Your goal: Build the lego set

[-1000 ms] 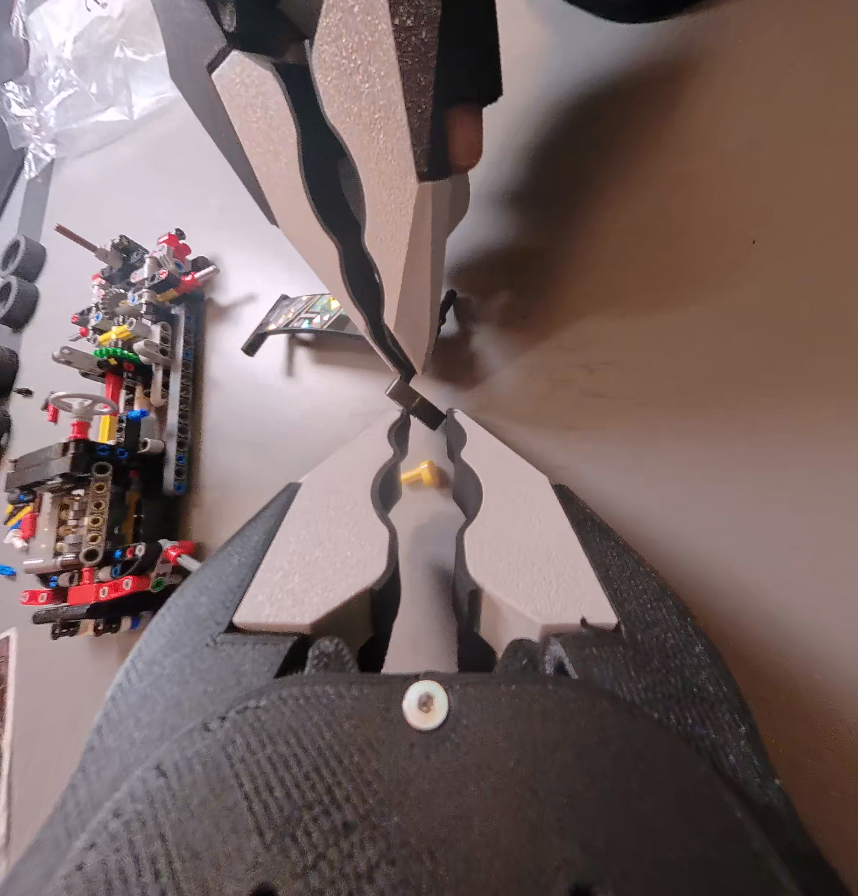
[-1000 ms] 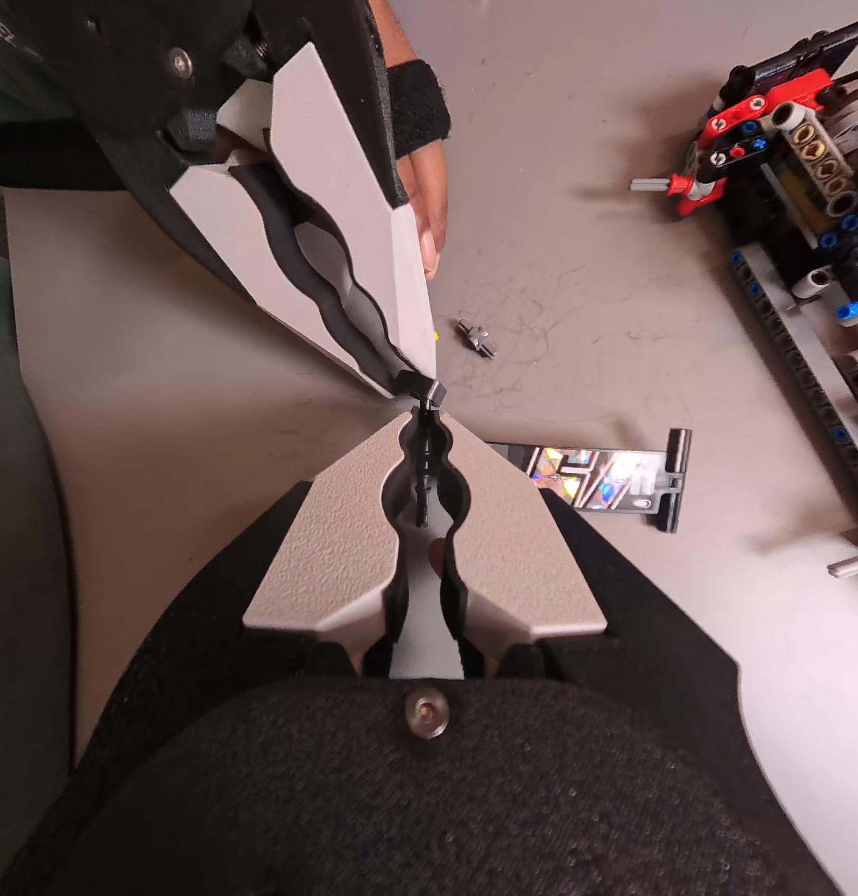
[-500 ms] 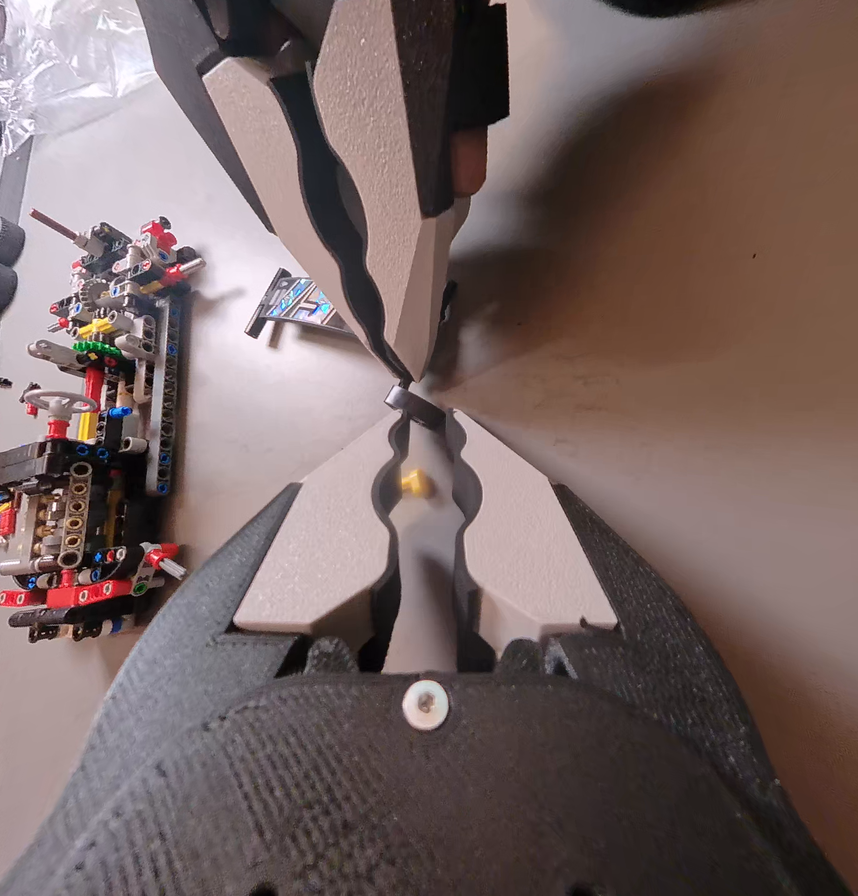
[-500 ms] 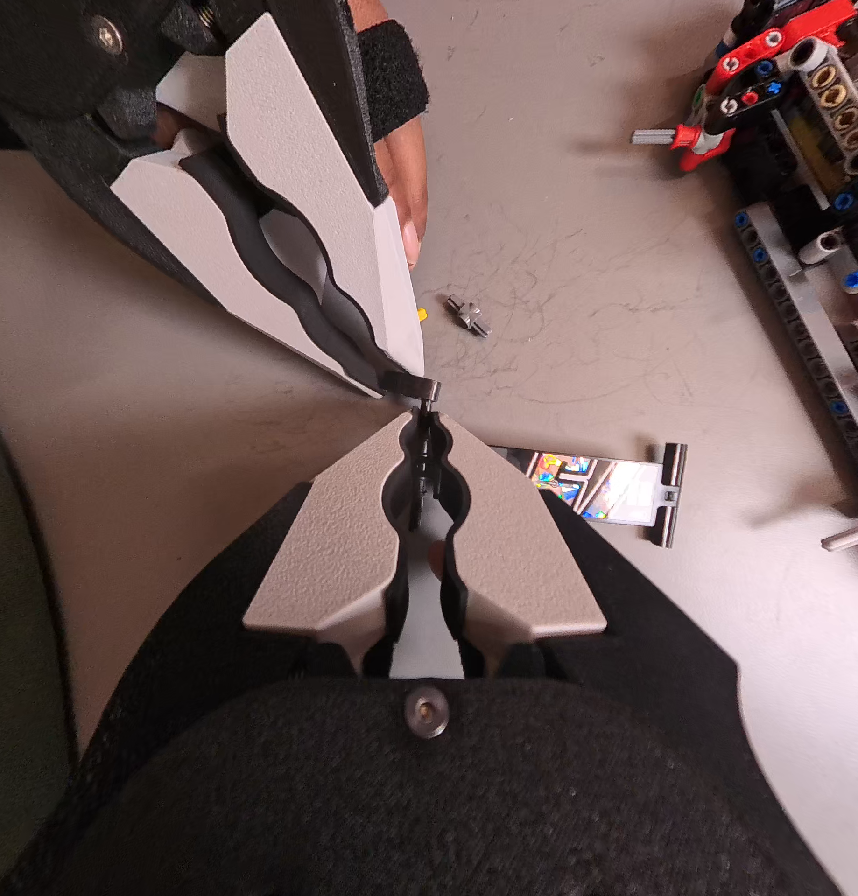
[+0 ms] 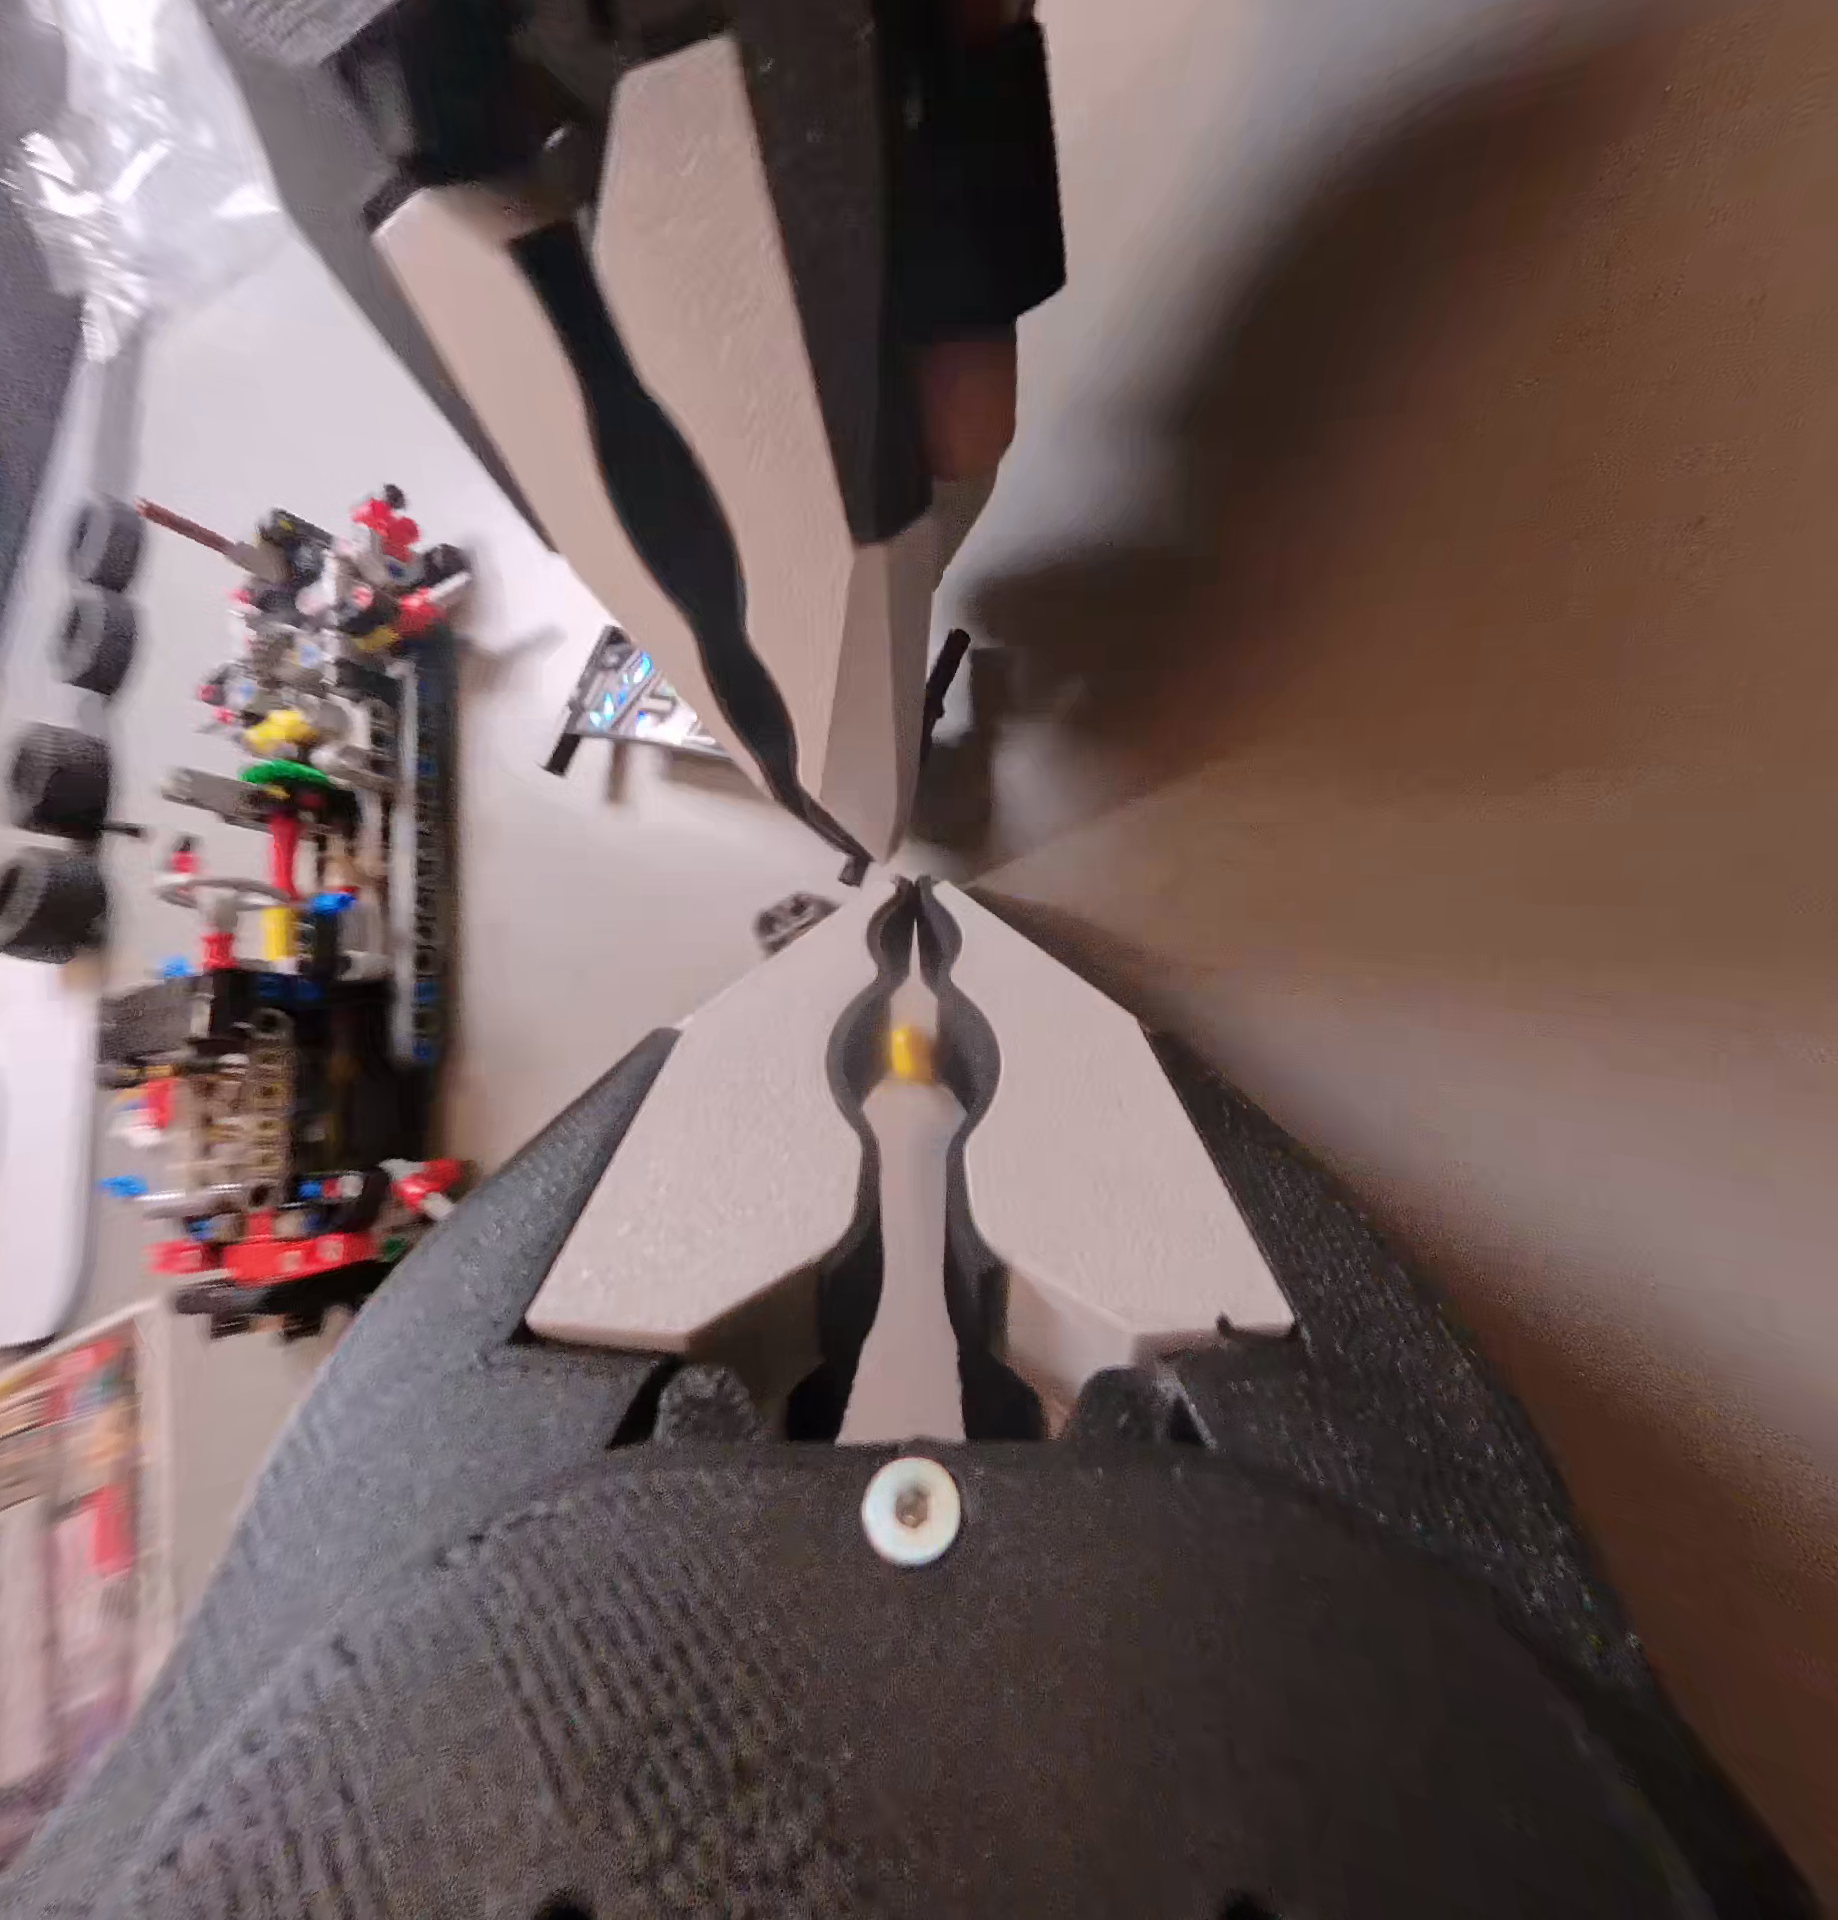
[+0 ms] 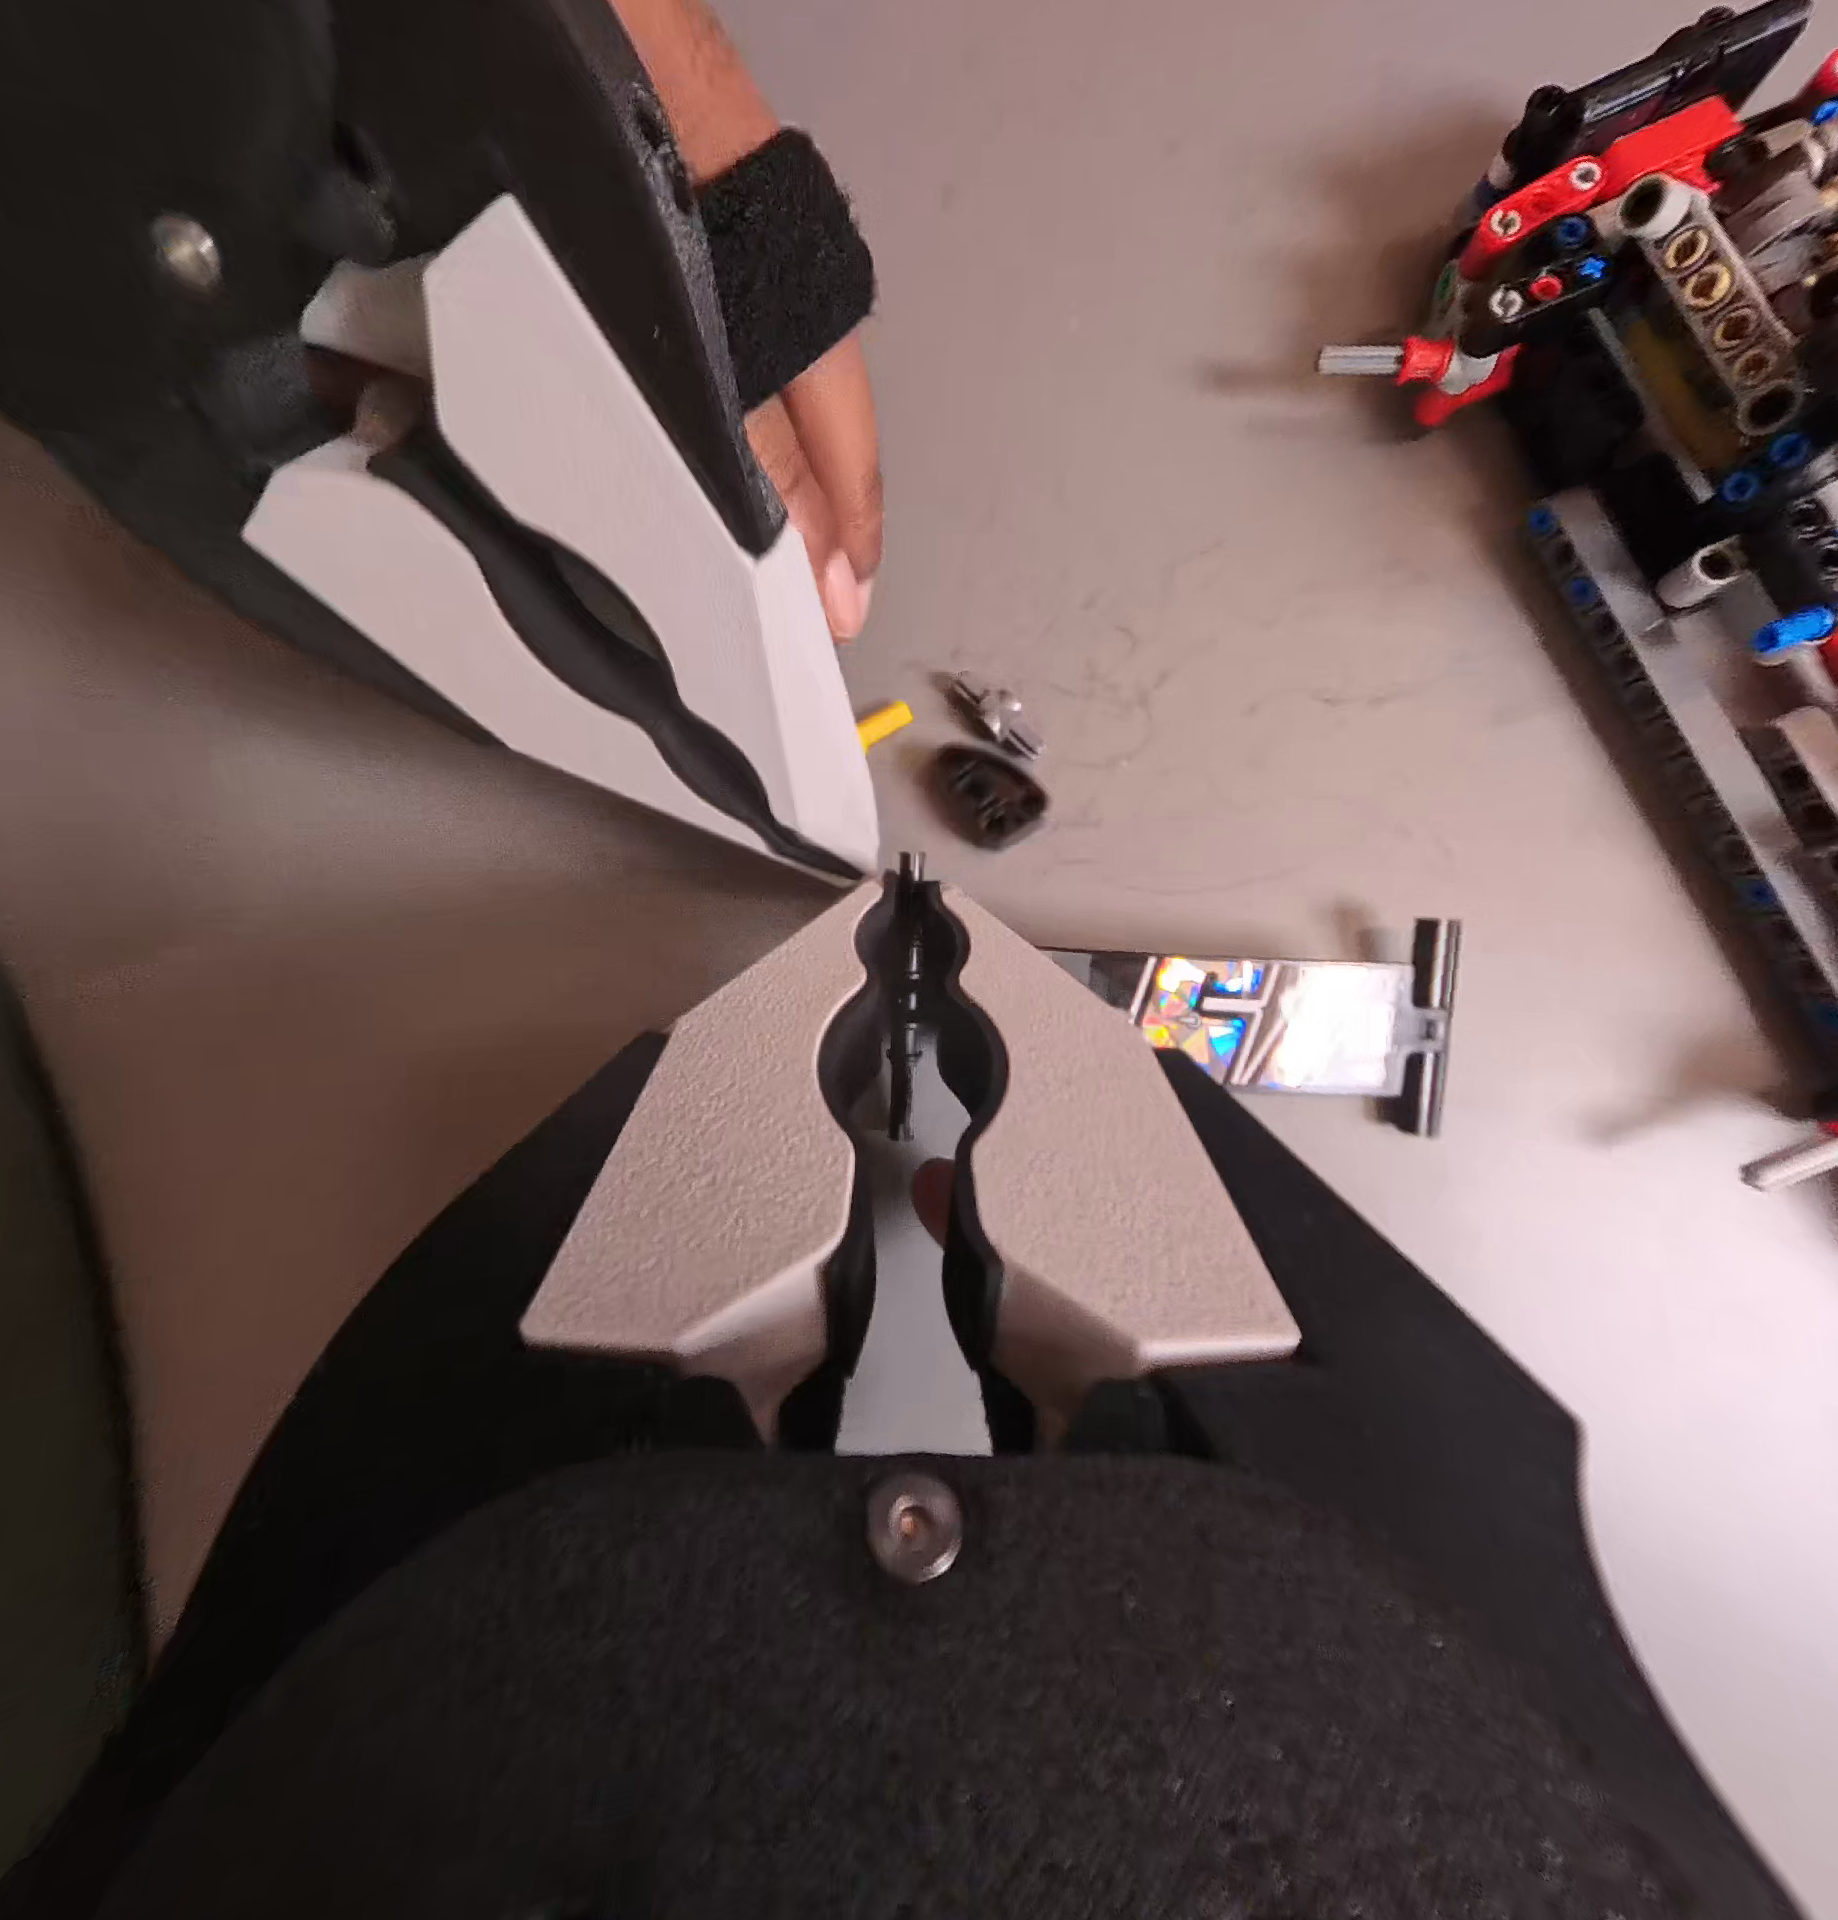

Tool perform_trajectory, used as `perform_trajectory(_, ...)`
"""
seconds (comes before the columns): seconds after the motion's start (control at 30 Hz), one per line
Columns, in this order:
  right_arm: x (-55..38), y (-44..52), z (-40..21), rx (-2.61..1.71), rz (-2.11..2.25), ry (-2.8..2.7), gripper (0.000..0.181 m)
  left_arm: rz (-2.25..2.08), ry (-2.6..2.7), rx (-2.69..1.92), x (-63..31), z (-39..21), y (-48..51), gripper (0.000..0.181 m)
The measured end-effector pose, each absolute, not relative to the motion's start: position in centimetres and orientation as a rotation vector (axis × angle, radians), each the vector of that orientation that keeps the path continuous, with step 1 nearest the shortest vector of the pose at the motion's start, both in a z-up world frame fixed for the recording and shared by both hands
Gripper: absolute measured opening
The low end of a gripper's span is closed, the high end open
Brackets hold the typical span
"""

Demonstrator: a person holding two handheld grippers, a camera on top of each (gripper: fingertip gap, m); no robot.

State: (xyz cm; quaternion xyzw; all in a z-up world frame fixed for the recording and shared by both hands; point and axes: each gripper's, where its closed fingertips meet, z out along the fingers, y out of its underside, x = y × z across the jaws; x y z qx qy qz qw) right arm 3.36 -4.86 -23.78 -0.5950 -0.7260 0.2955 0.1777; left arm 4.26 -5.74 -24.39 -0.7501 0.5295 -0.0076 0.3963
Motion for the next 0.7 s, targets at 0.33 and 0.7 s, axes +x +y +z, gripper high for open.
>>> perform_trajectory(0.33,4.1,-4.0,-22.2,-1.588,0.933,-2.051,0.013,-0.154,1.071,-1.961,0.0,-23.0,-4.1,0.012)
perform_trajectory(0.7,6.7,0.2,-22.3,-1.174,0.701,-2.198,0.027,-0.296,1.085,-2.131,1.6,-24.8,-2.8,0.013)
